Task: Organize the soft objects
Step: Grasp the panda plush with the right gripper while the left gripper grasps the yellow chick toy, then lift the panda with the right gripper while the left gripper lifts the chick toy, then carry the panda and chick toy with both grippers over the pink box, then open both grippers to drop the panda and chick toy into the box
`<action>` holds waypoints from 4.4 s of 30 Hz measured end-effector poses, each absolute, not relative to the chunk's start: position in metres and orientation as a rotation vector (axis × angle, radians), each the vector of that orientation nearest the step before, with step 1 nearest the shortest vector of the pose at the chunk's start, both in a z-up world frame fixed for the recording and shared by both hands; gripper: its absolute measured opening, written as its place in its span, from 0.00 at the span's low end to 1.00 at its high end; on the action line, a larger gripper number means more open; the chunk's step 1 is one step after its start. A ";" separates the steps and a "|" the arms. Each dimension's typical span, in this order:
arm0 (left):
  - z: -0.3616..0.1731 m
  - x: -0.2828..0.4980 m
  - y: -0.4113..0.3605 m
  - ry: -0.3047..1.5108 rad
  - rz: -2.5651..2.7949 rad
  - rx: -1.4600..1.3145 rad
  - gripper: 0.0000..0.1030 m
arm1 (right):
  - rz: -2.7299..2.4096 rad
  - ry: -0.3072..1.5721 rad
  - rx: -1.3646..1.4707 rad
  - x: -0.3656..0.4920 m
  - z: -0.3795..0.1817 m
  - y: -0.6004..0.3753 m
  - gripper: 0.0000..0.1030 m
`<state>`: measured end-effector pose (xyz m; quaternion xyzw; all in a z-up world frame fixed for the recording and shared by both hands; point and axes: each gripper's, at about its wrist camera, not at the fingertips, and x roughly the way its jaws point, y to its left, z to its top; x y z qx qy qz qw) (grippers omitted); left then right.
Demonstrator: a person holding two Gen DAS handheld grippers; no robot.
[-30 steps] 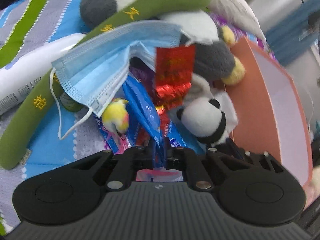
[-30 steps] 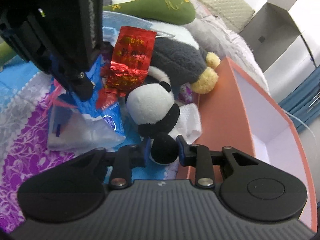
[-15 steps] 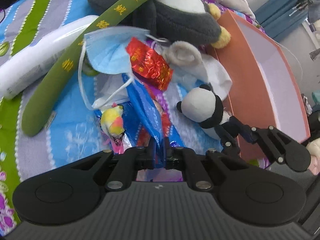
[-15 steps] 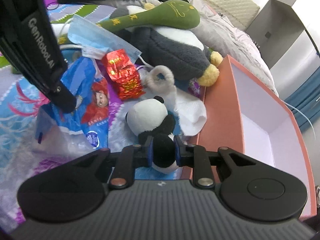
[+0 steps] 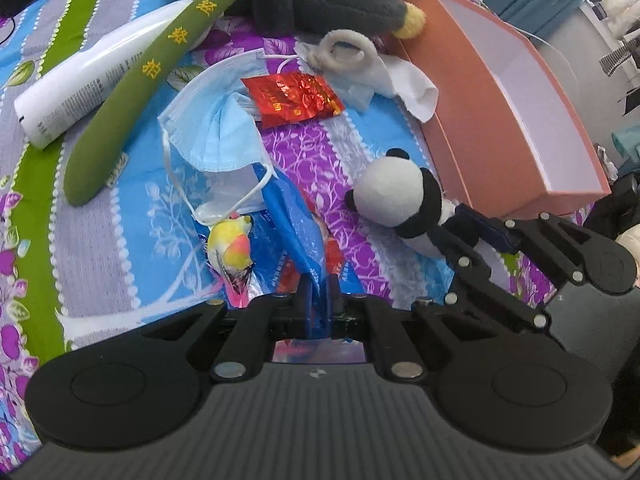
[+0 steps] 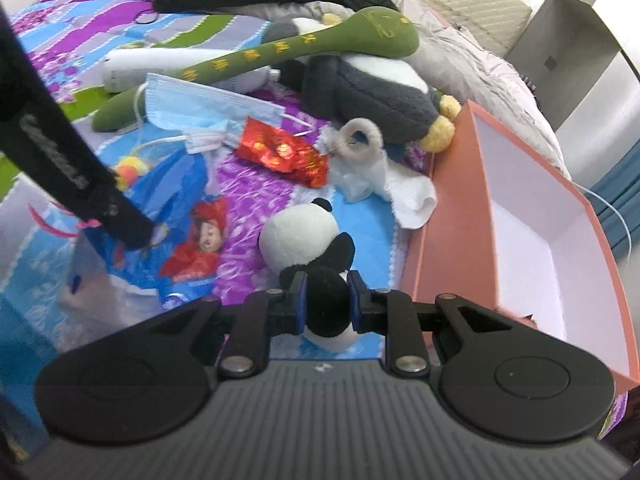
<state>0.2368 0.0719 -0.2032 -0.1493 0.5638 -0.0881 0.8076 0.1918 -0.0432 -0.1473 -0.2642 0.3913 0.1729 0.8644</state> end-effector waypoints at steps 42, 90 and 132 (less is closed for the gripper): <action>-0.253 0.217 0.139 1.091 0.134 -0.493 0.31 | 0.559 0.954 -0.418 0.222 -0.175 -0.044 0.55; -0.078 0.203 0.056 0.879 -0.082 -0.350 0.31 | 0.409 0.734 -0.037 0.186 -0.033 -0.131 0.53; -0.145 0.453 -0.219 1.074 -0.408 -0.093 0.32 | 0.080 0.869 0.088 0.329 -0.100 -0.329 0.53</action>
